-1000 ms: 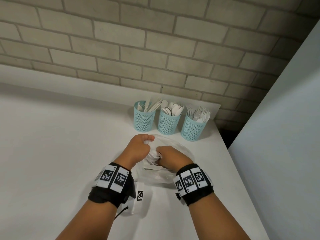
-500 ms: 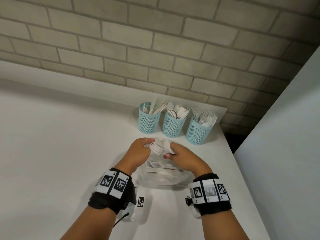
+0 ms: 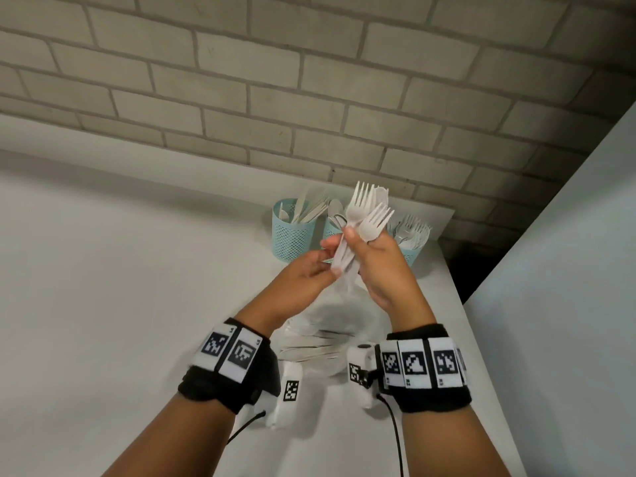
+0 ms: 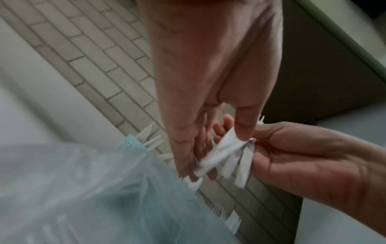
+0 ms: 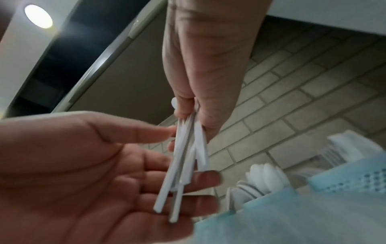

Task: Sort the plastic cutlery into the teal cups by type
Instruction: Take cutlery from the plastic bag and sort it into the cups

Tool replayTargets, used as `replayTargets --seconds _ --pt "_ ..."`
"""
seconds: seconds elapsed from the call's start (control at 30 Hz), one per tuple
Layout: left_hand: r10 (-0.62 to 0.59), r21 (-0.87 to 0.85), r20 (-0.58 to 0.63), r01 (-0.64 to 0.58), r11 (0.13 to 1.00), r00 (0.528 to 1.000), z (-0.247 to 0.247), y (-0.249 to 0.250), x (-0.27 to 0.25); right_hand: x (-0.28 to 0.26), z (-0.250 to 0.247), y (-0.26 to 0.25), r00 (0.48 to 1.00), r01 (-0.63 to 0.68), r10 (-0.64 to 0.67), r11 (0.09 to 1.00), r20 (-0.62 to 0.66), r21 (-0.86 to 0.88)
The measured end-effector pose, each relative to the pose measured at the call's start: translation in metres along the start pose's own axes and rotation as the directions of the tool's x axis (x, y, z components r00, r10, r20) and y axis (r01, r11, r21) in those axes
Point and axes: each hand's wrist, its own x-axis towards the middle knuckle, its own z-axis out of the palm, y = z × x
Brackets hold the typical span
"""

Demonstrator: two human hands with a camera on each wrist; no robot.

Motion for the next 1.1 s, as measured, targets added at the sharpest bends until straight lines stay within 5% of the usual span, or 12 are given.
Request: replayTargets --seconds 0.17,0.33,0.53,0.67,0.83,1.1 --pt "-0.042 0.036 0.114 0.038 0.999 0.993 0.005 -0.003 0.006 0.005 0.012 0.006 0.99 -0.139 0.14 0.99 -0.005 0.027" --pt "-0.155 -0.133 0.156 0.176 0.975 0.976 0.008 -0.014 0.001 -0.002 0.005 0.017 0.973 -0.192 0.193 0.981 0.126 -0.022" --pt "-0.186 -0.419 0.159 0.236 0.877 0.97 0.019 -0.013 0.003 -0.003 0.005 0.016 0.934 -0.347 0.322 0.92 0.154 0.184" --pt "-0.201 -0.462 0.103 0.225 0.858 0.974 0.017 -0.017 0.002 -0.002 0.007 0.022 0.942 -0.324 0.314 0.943 0.116 0.081" --pt "-0.206 -0.451 0.061 0.211 0.867 0.977 0.015 -0.02 0.001 -0.002 0.005 0.032 0.982 -0.162 0.149 0.981 -0.115 -0.109" --pt "-0.207 -0.227 -0.082 0.184 0.956 0.975 0.023 -0.022 0.001 0.001 0.008 0.031 0.977 -0.186 0.144 0.937 -0.158 -0.296"
